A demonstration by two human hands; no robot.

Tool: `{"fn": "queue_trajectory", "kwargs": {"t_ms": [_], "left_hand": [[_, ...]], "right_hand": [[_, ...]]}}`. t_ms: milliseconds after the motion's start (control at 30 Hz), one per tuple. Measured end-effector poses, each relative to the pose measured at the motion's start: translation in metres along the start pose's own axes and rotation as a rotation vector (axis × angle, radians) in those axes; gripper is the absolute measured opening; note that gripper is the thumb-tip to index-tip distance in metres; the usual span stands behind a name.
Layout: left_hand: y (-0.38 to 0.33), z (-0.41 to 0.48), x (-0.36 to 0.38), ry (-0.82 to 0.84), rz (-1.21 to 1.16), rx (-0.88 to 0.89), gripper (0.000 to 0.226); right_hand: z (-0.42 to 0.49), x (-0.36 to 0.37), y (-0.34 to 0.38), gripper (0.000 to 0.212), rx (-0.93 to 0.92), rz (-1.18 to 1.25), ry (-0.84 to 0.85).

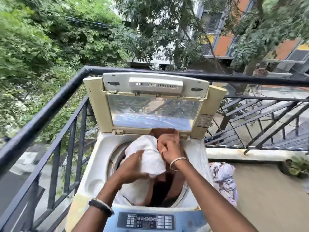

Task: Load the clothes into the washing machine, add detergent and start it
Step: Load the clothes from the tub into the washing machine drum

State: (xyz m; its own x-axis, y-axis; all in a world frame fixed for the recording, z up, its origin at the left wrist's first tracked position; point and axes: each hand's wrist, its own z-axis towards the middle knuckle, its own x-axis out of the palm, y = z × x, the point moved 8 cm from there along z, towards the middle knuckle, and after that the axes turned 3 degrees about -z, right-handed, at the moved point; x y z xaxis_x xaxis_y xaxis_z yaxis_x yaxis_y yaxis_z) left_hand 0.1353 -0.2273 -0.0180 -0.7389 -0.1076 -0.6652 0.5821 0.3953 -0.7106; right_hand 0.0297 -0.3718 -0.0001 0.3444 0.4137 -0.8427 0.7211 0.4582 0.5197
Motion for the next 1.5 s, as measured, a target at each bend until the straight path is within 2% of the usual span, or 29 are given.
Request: {"fn": "queue_trajectory", "kwargs": {"t_ms": [67, 133, 200, 333, 467, 600, 667, 800, 1000, 1133, 1233, 1333, 1500], "left_hand": [[0.005, 0.004, 0.029, 0.126, 0.014, -0.050, 0.101], [-0.001, 0.012, 0.037, 0.082, -0.016, -0.034, 0.075], [-0.013, 0.020, 0.039, 0.035, -0.022, -0.010, 0.067], [-0.039, 0.039, 0.051, -0.006, -0.040, 0.045, 0.067], [-0.085, 0.054, 0.067, -0.089, -0.115, 0.140, 0.035], [-0.127, 0.064, 0.088, -0.235, -0.235, 0.207, 0.014], [-0.144, 0.069, 0.101, -0.292, -0.259, 0.218, 0.014], [-0.176, 0.090, 0.148, -0.281, -0.244, 0.191, 0.014], [-0.224, 0.147, 0.243, -0.129, -0.187, 0.154, 0.013], [-0.232, 0.195, 0.308, -0.043, -0.133, 0.052, 0.013], [-0.218, 0.223, 0.348, -0.004, -0.082, -0.053, 0.013], [-0.196, 0.242, 0.384, 0.037, -0.055, -0.170, 0.014], [-0.140, 0.254, 0.438, 0.049, -0.008, -0.334, 0.014]], "right_hand": [[-0.009, 0.030, -0.042, 0.013, 0.063, -0.171, 0.227], [-0.018, 0.039, -0.074, 0.016, 0.123, -0.139, 0.290], [-0.023, 0.030, -0.093, 0.022, 0.161, -0.042, 0.228], [-0.026, 0.000, -0.122, 0.012, 0.170, 0.141, 0.026], [-0.031, -0.038, -0.159, 0.015, 0.190, 0.342, -0.168], [-0.040, -0.072, -0.213, 0.013, 0.265, 0.445, -0.319], [-0.044, -0.082, -0.250, 0.014, 0.330, 0.455, -0.359], [-0.053, -0.092, -0.328, 0.022, 0.463, 0.491, -0.348], [-0.054, -0.089, -0.442, 0.023, 0.591, 0.444, -0.254], [-0.048, -0.074, -0.507, 0.020, 0.721, 0.381, -0.139], [-0.041, -0.045, -0.548, 0.020, 0.795, 0.351, -0.013], [-0.031, -0.017, -0.577, 0.010, 0.822, 0.293, 0.100], [-0.024, 0.057, -0.624, 0.015, 0.875, 0.245, 0.319]]}}
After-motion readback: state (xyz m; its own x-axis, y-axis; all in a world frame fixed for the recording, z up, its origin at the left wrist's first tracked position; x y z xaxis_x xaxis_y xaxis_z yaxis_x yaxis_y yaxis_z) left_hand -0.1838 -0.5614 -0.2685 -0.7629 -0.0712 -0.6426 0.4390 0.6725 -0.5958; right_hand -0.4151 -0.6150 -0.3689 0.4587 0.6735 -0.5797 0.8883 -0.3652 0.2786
